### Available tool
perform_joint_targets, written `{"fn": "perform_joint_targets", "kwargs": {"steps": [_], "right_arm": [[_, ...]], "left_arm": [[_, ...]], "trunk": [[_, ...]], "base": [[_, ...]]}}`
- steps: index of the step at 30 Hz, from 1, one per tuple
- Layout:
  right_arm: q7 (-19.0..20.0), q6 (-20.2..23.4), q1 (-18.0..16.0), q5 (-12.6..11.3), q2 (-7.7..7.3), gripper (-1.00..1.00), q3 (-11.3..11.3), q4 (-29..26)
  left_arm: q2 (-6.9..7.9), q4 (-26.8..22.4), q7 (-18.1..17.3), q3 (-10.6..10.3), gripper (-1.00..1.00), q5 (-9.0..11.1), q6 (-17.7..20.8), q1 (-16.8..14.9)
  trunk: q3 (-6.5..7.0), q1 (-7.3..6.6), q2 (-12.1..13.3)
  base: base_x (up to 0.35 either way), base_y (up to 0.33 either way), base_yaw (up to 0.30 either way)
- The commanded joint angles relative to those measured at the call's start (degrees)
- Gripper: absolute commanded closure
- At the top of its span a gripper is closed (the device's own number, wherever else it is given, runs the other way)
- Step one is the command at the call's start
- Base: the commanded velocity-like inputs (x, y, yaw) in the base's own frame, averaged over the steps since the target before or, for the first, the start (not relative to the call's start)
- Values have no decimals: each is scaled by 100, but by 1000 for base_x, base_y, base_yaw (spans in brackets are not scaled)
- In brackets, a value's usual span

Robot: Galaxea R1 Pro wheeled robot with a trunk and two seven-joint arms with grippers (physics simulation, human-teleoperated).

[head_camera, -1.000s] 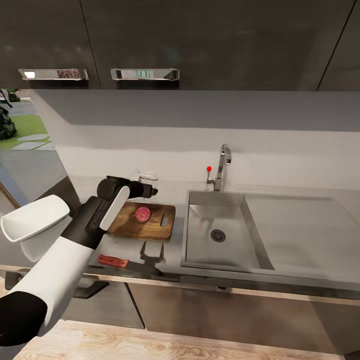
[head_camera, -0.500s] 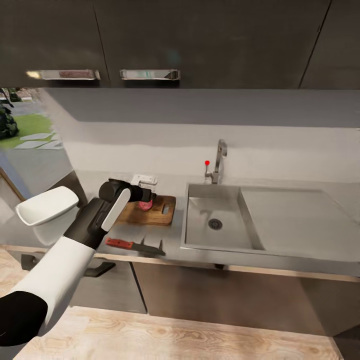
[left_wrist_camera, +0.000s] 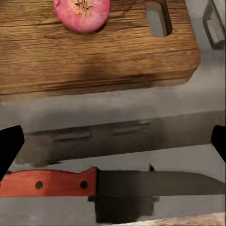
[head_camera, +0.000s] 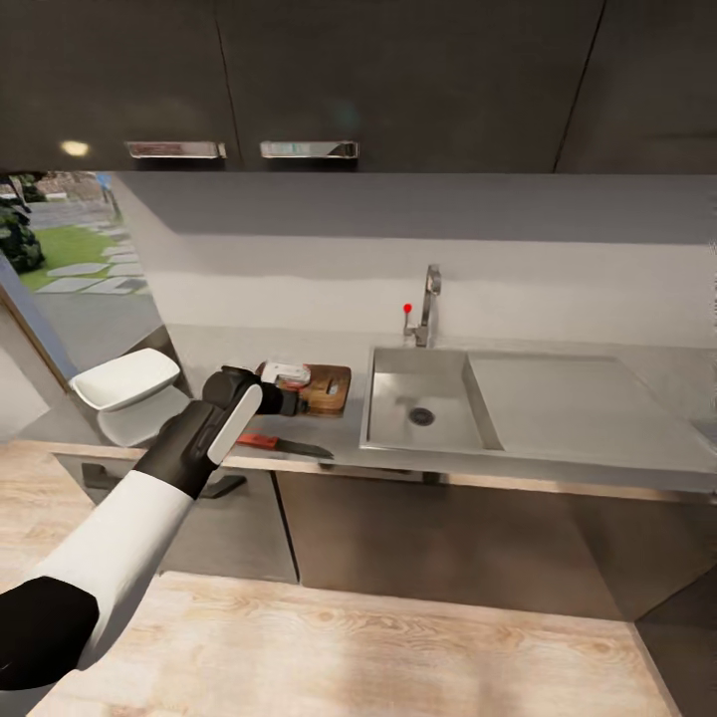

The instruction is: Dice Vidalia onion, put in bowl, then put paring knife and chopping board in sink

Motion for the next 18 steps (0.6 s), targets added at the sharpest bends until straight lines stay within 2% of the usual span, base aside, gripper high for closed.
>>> {"fn": "perform_joint_targets", "kwargs": {"steps": [1,18], "right_arm": [[-6,-16,-3,8,2,-100,-20,3],[-6,-16,-3,8,5,-100,-21,6]], "left_arm": [[3,37,57,-19,-100,62,11,-6],[-16,506,36,-23,-100,77,-15,-6]], "trunk": [[-6,-3,-5],[-6,-3,-5]], "base": [[-334,0,0],[-334,0,0]]}}
